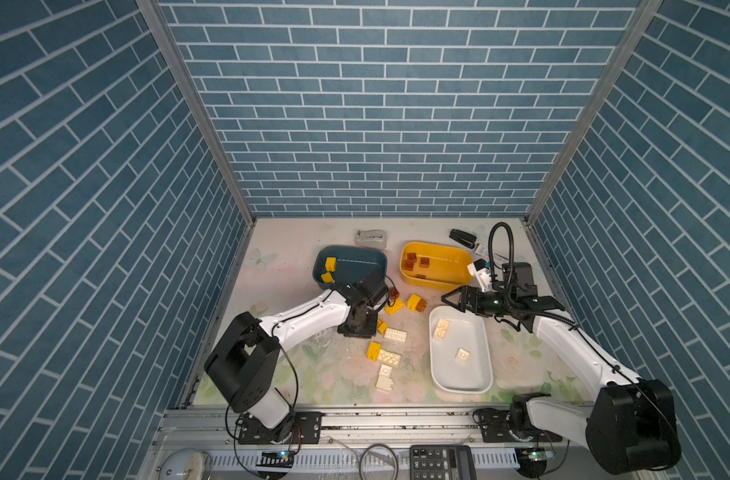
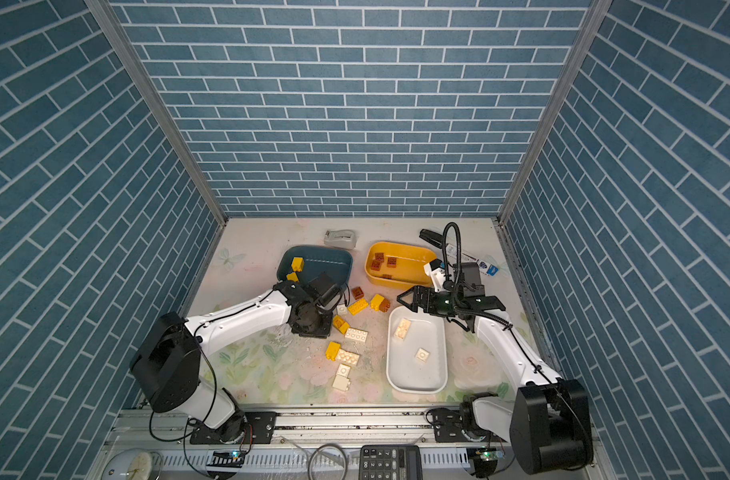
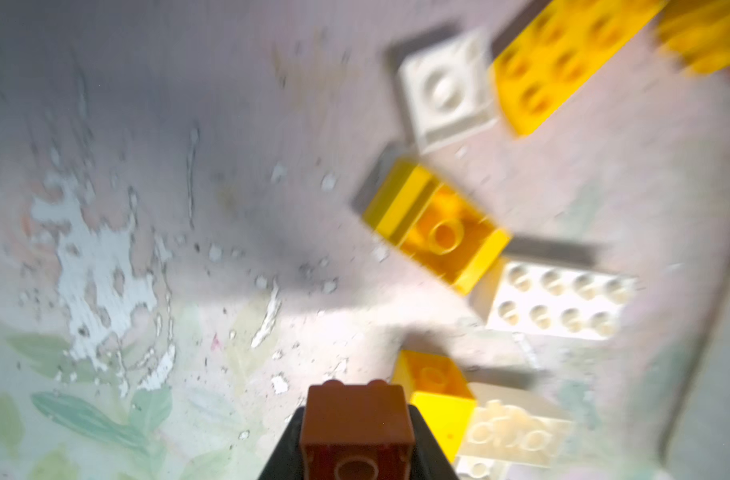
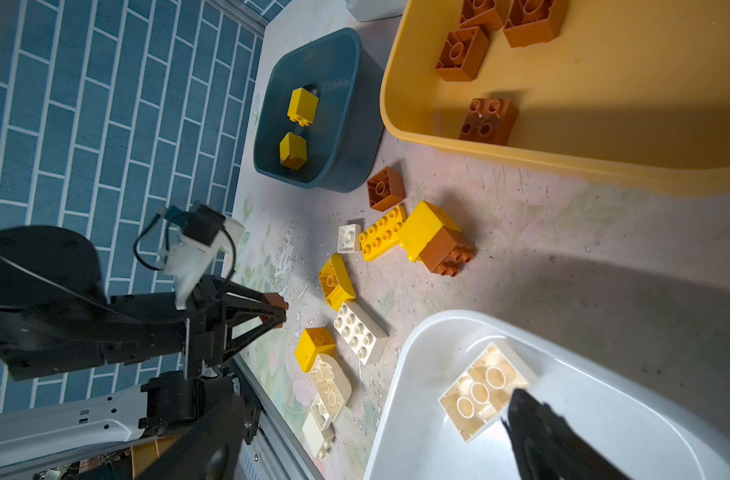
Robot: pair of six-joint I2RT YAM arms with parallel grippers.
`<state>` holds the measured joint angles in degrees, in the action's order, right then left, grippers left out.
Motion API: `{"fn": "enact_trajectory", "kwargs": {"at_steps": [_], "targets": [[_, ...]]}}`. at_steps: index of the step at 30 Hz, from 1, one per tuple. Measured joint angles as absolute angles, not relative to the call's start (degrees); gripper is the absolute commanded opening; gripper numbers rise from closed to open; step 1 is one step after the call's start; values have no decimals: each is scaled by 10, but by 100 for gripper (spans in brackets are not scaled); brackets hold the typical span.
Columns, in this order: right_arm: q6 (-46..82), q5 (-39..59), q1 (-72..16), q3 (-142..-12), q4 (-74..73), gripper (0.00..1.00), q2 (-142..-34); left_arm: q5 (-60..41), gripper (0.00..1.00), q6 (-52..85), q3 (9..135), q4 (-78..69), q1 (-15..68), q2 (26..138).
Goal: Sort the legos into containers by color
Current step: 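Carry the brown brick with the left gripper into the yellow bin and release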
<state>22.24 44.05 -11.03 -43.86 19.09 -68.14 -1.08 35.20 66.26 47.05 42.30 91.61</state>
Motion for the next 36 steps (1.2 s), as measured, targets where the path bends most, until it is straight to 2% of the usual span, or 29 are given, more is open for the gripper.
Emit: {"fn": "enact_trajectory", "kwargs": {"at_steps": [14,26,30,34,36], "targets": [[222,446,-71,-485,162,98,-712,-40,32,242,1043,453,394,1165],[220,387,-67,-494,182,98,-711,-67,32,237,1233,400,397,1329],[210,367,-67,-502,196,99,-710,-66,39,234,1290,400,398,1377],[201,357,-67,-507,215,98,-710,-63,51,229,1335,415,398,1414],[195,355,-67,-511,222,98,-710,-63,62,227,1338,422,398,1417]]}}
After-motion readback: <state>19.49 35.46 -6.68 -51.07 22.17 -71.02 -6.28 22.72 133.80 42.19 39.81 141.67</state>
